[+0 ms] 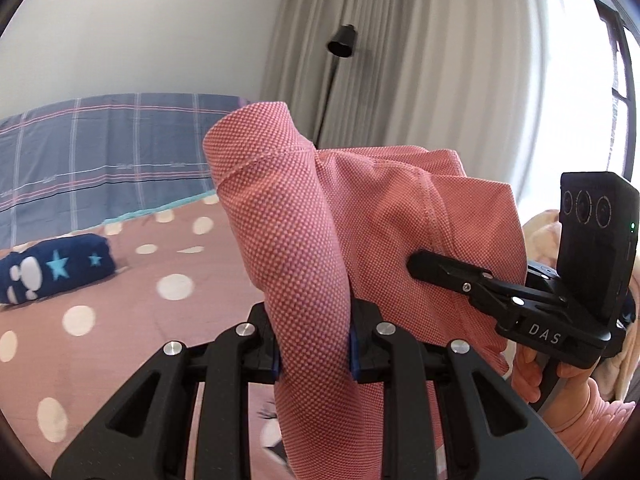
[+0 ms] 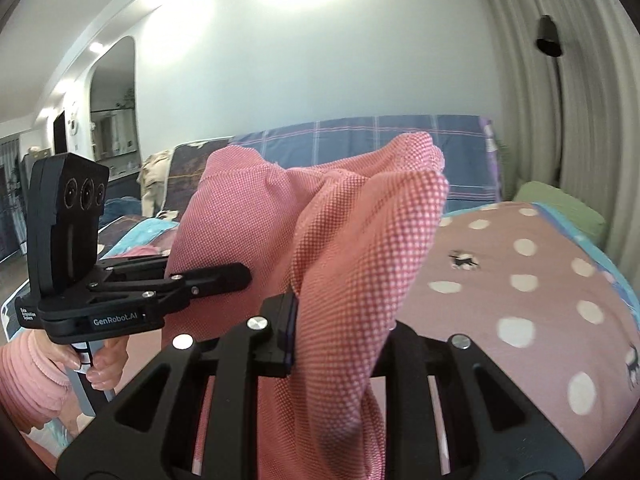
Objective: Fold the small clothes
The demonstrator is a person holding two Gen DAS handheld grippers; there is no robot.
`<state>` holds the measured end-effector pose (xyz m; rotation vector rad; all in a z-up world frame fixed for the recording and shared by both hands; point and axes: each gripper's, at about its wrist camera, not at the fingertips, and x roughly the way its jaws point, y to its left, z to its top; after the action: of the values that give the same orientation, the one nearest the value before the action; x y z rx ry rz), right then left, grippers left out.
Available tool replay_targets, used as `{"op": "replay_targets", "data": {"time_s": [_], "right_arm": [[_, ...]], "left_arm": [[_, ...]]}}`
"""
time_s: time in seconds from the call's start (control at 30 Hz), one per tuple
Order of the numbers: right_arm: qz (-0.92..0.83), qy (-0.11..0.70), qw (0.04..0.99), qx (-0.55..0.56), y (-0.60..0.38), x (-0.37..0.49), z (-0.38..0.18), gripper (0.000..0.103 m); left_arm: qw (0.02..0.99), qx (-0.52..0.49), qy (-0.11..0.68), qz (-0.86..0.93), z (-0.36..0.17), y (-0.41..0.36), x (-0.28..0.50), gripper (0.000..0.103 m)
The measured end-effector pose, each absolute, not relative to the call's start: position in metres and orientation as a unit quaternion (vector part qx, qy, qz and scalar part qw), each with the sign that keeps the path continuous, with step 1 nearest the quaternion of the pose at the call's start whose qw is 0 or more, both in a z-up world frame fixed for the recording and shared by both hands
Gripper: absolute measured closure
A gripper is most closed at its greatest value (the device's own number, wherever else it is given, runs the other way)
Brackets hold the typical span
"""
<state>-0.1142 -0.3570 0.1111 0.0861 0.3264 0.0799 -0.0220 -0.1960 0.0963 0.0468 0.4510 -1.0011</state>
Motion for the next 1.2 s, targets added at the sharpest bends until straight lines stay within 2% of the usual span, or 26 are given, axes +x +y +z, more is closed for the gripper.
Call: {"op": "replay_targets", "data": {"time_s": [0.4, 0.63, 1.2], "right_arm": [[-0.033, 0.150, 0.986, 0.064, -0.413, -0.199, 0.108, 0.083], [-0.087, 0.159, 0.980, 0.087, -0.458, -0.220, 0.107, 0.083], [-0.144, 0.172, 0.968, 0.111, -0.569, -0.184, 0.099, 0.083]], "left_arm": [[0.813, 0.056, 0.212, -0.539, 0.096, -0.274, -0.064, 0.079], [0.787, 0.077, 0.219, -0.571, 0.095, -0.338, -0.072, 0.079], [0.777, 0.104, 0.237, -0.573, 0.087, -0.462, -0.023, 0.079]]}}
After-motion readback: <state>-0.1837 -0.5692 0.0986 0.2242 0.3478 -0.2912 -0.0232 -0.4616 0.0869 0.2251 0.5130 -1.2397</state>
